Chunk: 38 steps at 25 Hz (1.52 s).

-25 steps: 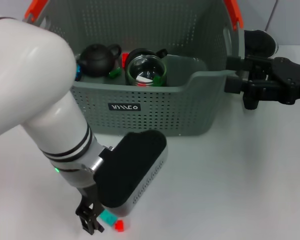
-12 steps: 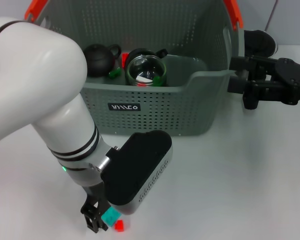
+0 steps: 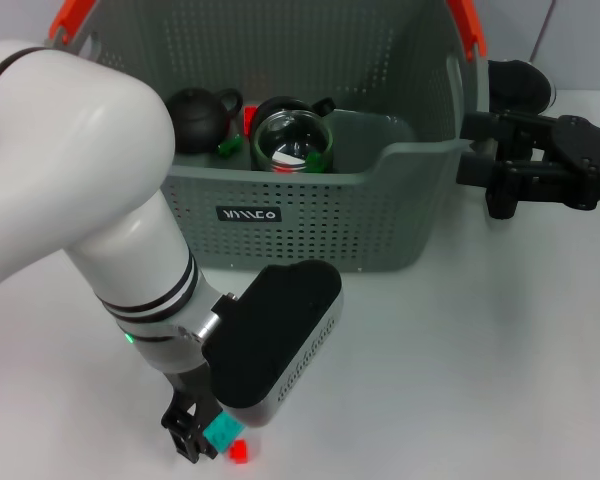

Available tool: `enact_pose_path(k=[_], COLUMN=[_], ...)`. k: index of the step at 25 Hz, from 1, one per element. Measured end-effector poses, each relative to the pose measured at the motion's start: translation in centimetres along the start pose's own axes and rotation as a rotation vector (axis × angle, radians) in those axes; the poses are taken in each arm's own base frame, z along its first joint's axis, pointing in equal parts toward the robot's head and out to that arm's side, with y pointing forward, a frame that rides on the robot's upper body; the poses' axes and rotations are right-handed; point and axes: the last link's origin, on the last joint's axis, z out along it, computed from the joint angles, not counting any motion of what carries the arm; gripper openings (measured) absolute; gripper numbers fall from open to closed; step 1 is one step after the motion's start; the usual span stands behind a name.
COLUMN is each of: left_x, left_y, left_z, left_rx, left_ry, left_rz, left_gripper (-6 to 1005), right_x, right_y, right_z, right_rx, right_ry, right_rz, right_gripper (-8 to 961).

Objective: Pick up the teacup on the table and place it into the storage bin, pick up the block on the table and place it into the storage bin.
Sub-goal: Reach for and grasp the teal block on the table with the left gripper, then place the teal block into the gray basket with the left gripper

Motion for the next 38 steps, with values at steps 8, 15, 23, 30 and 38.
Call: enact_pose_path(k=[8,15,23,30,38], left_x=[-0.43,-0.56,-0.72,-0.89,-0.95], left_y=[0.10,0.23,0.24,0.35,0.43], left_z=[0.31,0.53,0.70,0.84,0.93], left_rx=[-0.002,-0.008,-0.009,-0.014,-0.020], left_ry=[0.000,0.001,-0.001,-0.003,-0.004], left_rz=[-0.018,-0.022,-0.025,-0.031,-0.035], left_gripper=[771,742,738,663,501], right_x=[0.12,0.16,0.30,0.35,0.33], right_y=[0.00,-0.01,0.02,0.01,-0.02], right_z=[0.02,0.09,0.06,0.02,0.02], right_rx=[0.003,0.004,0.006,0.008,0.010], right_ry=[-0.002,-0.003,-0.004,-0.004,-0.004], right_rz=[0.001,0.002,0.005,0.007,0.005], right_gripper=[940,940,941,941,941])
